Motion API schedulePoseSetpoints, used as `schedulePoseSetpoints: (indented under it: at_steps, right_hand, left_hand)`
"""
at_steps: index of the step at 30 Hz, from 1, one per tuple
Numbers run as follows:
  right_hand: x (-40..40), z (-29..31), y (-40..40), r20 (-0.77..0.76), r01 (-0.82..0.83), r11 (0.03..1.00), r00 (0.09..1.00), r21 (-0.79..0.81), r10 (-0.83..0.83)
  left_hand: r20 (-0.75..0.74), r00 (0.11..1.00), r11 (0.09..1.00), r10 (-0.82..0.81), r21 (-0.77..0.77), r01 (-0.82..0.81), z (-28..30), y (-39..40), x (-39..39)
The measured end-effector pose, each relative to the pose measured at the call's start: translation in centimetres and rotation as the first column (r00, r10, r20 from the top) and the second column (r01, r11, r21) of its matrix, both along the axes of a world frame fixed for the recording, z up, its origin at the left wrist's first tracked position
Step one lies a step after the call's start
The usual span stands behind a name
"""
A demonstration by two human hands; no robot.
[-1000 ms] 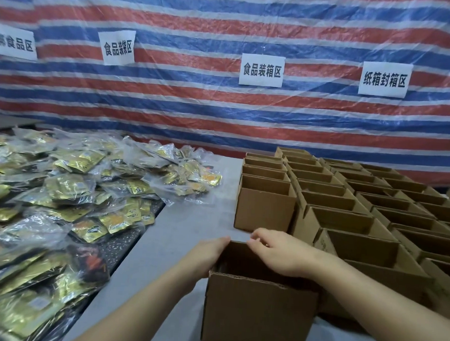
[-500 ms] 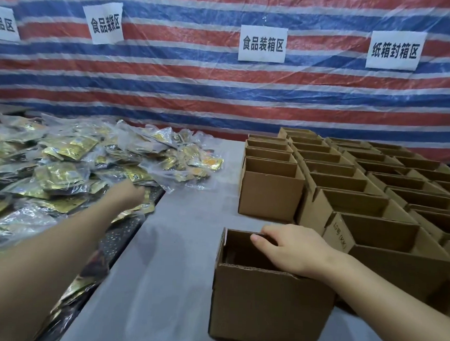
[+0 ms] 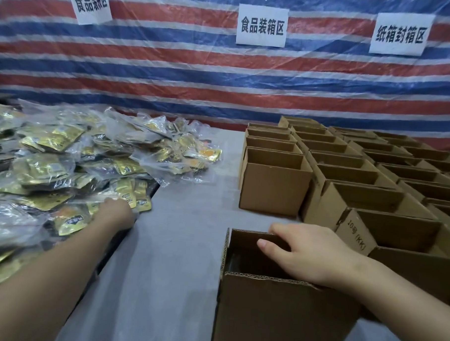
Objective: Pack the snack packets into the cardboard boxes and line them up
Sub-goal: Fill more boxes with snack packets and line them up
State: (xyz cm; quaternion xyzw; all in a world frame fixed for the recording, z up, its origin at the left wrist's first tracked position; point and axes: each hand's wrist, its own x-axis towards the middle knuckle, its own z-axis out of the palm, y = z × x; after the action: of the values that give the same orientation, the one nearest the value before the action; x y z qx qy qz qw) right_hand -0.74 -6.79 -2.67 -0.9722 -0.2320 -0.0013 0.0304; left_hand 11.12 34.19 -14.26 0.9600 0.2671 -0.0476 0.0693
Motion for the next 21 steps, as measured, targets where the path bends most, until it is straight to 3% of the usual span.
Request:
schedulePoseSetpoints:
  at_steps: [6, 9, 12, 14, 16, 19, 21]
  right_hand:
    - [0.1, 0.0, 0.0, -0.014, -0.006, 1.0, 1.0, 0.002, 0.006]
    - [0.1, -0.1, -0.1, -0.014, -0.009, 1.0, 1.0, 0.014, 0.009]
    - [0.2, -0.2, -0.2, -0.004, -0.012, 1.0, 1.0, 0.014, 0.012]
    - [0.3, -0.3, -0.3, 0.0, -0.008, 1.0, 1.0, 0.015, 0.008]
    - [0.3, -0.4, -0.2, 0.009, -0.004, 1.0, 1.0, 0.008, 0.004]
    - [0.4, -0.5, -0.2, 0.026, 0.003, 1.0, 1.0, 0.001, -0.003]
    - [0.4, -0.6, -0.3, 0.024, 0.005, 1.0, 1.0, 0.007, -0.005]
  left_hand:
    - [0.079, 0.997, 0.994, -0.016, -0.109, 0.024, 0.5, -0.5, -2.0]
    - [0.112, 0.994, 0.999, -0.012, -0.046, 0.018, 0.4, -0.1, -2.6]
    - [-0.006, 0.998, 0.987, 0.066, 0.146, -0.065, 0.0, 0.1, -3.3]
    - [-0.133, 0.982, 0.986, 0.133, 0.118, -0.118, 0.1, -0.3, -3.3]
    - [-0.169, 0.98, 0.994, 0.1, 0.07, -0.089, 0.3, -1.1, -3.2]
    - [-0.095, 0.995, 0.991, 0.029, 0.13, -0.017, 1.1, -1.7, -3.7]
    - [-0.003, 1.0, 0.997, 0.024, 0.072, -0.024, 1.6, -0.8, -3.7]
